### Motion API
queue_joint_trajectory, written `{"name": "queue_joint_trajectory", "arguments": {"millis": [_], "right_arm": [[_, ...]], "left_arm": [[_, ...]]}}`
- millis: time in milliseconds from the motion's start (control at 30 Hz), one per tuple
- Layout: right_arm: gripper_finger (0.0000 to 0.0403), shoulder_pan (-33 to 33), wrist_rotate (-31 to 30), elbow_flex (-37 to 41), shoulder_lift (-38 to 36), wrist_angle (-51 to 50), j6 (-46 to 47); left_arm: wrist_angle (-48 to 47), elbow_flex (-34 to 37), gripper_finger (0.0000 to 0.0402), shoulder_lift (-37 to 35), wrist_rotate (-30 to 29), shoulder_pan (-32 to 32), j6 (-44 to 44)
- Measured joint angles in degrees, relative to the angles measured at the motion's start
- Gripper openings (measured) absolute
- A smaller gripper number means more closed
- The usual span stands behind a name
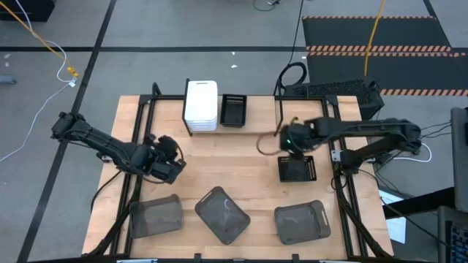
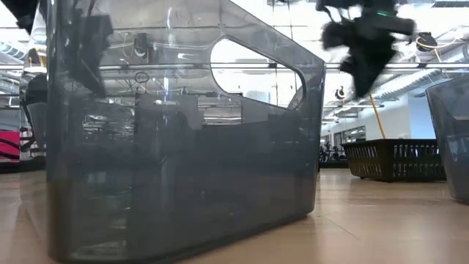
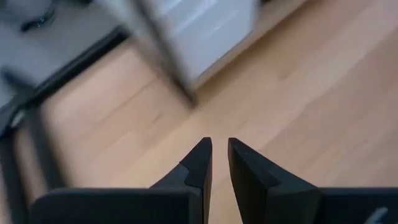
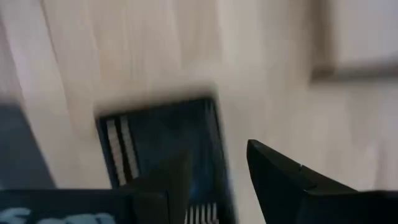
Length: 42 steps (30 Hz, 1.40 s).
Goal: Stack baskets on shelf by color
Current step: Stack the left black bin on top of the other black bin on the shelf, then stack the black bin on top of the other black bin on the shelf
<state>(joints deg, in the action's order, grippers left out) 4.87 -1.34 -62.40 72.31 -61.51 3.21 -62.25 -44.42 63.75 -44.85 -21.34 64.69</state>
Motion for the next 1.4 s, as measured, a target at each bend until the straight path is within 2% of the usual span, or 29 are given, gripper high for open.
{"name": "queue_joint_trajectory", "arguments": {"millis": [133, 267, 433, 700, 800, 967, 1100, 1267, 1400], "right_arm": [[0.0146, -3.4, -0.1, 7.9, -5.1, -7.4, -2.3], [0.0146, -5.6, 0.0, 14.4, -8.5, -8.7, -6.4], [0.0142, -7.5, 0.1, 16.8, -8.8, -8.2, -11.1], [0.0119, -13.4, -0.1, 16.6, -8.2, -9.2, -16.4], [0.0115, -16.0, -3.2, 15.8, -6.8, -11.2, -20.4], [0.0114, -19.4, -13.0, 14.9, -2.5, -15.8, -38.6], [0.0114, -20.1, -14.4, 15.7, 0.9, -16.4, -48.4], [0.0114, -21.9, -19.8, 15.8, 3.2, -13.6, -48.9], [0.0114, -23.2, -18.3, 15.8, 3.2, -10.3, -49.2]], "left_arm": [[14.9, 0.0, 0.0056, 0.0, -1.4, -0.2, -17.9], [28.7, 0.0, 0.0056, 0.0, 1.3, -0.2, -34.3], [38.3, 0.0, 0.0056, 0.0, 3.3, -0.2, -44.9], [39.4, 0.0, 0.0056, 0.0, 3.3, 2.1, -46.6], [39.5, 0.0, 0.0056, 0.0, 3.3, 3.3, -46.7], [40.0, 0.0, 0.0056, 0.0, 3.3, 5.5, -46.6], [39.9, 0.0, 0.0056, 0.0, 3.3, 6.1, -45.5], [39.8, 0.0, 0.0056, 0.0, 3.3, 5.7, -45.5], [39.3, 0.0, 0.0056, 0.0, 3.8, 5.7, -45.5]]}}
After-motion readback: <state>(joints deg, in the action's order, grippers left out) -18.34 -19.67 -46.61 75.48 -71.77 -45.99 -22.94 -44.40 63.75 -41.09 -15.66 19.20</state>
